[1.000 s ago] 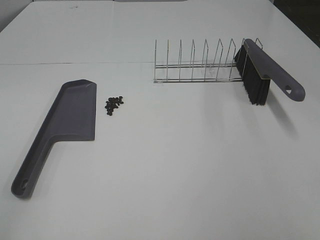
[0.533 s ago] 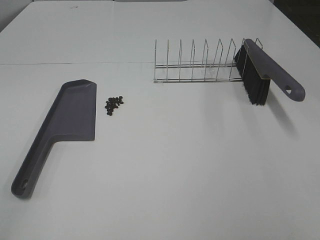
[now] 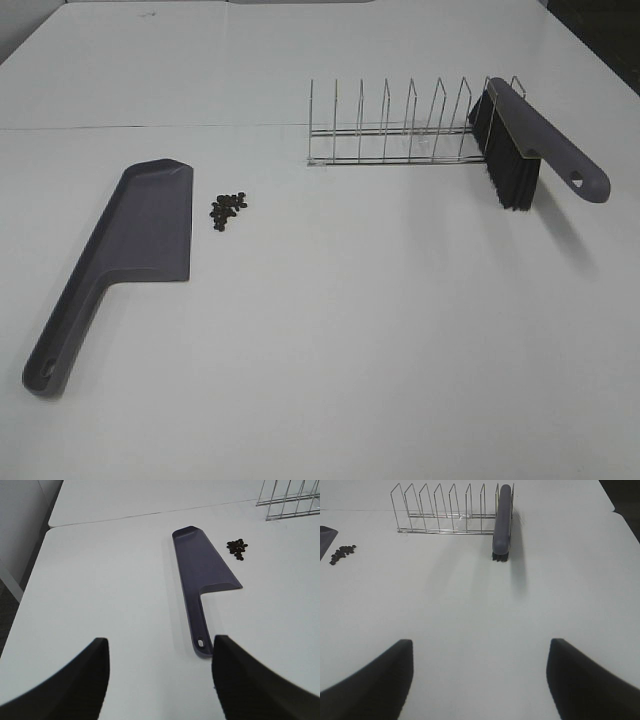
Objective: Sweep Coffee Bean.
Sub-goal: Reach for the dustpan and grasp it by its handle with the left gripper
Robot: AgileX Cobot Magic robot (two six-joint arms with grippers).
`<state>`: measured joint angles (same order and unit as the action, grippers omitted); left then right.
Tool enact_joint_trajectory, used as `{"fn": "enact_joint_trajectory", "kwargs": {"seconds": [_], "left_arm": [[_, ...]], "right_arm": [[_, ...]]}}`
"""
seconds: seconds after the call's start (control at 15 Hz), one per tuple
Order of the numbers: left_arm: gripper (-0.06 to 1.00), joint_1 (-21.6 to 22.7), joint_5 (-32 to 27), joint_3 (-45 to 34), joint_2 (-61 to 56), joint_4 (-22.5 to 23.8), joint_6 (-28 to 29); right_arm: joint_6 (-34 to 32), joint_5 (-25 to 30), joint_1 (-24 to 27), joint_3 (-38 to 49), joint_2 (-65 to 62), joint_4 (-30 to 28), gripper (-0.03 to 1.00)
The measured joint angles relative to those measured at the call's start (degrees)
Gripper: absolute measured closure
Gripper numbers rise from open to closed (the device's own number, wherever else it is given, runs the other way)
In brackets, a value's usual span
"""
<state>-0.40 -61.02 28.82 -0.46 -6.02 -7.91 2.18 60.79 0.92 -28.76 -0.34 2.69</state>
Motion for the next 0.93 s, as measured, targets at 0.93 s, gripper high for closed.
{"fn": "enact_joint_trajectory", "kwargs": {"seconds": [0.93], "left_arm": [[0.38, 0.0, 0.0, 0.0, 0.0, 0.0, 0.0]], "right_arm": [[0.0, 0.0, 0.0, 0.0, 0.0, 0.0, 0.26]]}}
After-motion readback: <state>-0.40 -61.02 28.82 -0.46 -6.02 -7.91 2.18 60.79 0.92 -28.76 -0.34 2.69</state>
